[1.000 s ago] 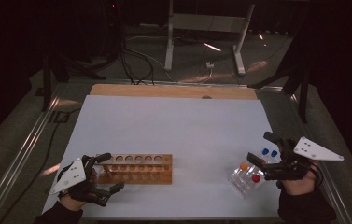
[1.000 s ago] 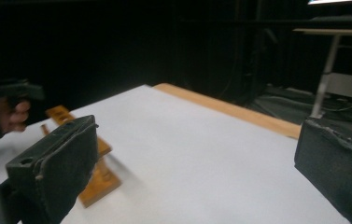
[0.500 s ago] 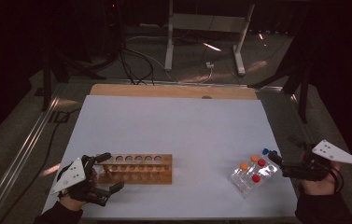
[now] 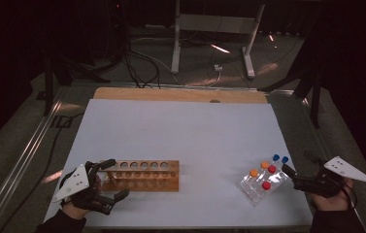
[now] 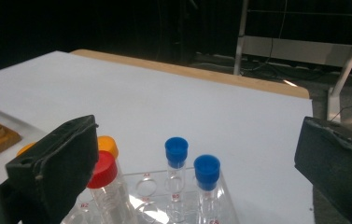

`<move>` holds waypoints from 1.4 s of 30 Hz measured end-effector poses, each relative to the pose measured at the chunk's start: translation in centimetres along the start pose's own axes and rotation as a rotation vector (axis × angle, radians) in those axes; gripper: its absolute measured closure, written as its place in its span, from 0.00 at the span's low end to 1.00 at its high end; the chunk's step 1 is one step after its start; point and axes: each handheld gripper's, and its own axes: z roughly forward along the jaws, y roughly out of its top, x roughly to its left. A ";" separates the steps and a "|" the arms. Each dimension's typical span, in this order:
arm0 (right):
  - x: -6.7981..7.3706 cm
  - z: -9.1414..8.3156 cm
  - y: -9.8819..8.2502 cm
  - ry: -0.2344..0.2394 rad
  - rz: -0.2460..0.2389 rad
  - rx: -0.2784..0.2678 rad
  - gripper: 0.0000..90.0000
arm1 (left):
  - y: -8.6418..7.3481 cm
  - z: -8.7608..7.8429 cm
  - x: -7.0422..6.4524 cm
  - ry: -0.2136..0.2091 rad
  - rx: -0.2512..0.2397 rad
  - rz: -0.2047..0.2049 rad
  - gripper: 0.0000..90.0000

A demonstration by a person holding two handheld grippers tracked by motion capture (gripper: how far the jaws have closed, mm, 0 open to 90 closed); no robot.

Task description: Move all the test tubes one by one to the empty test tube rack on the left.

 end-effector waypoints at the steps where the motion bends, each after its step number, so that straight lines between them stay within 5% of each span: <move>1: 0.0 0.0 0.0 0.000 0.000 0.000 0.00 | 0.0 0.0 0.0 0.000 0.000 0.000 0.01; 12: 0.0 0.7 -1.8 -0.032 0.004 0.050 0.07 | 0.0 0.0 0.0 0.000 0.001 0.001 0.01; 16: -0.1 1.0 -2.4 -0.046 0.018 0.079 0.20 | 0.0 0.0 0.0 0.000 0.001 0.001 0.01; 20: -0.1 1.3 -2.8 -0.068 -0.021 0.110 0.39 | 0.0 0.0 0.0 -0.001 0.001 0.002 0.01; 21: -0.2 1.4 -3.0 -0.059 -0.022 0.117 0.53 | 0.0 0.0 0.0 -0.001 0.001 0.002 0.01; 26: -0.2 1.7 -3.2 -0.050 -0.027 0.129 0.68 | 0.0 0.0 0.0 0.000 0.000 0.002 0.01; 30: -0.2 2.1 -3.2 -0.050 -0.042 0.136 0.69 | 0.0 0.0 0.0 -0.001 0.001 0.003 0.01; 35: -0.4 2.5 -3.4 -0.070 -0.063 0.153 0.83 | 0.0 -0.1 0.0 0.000 0.000 0.003 0.01; 42: -0.5 2.4 -3.1 -0.070 -0.060 0.164 0.85 | 0.0 0.0 0.0 0.002 0.002 0.004 0.01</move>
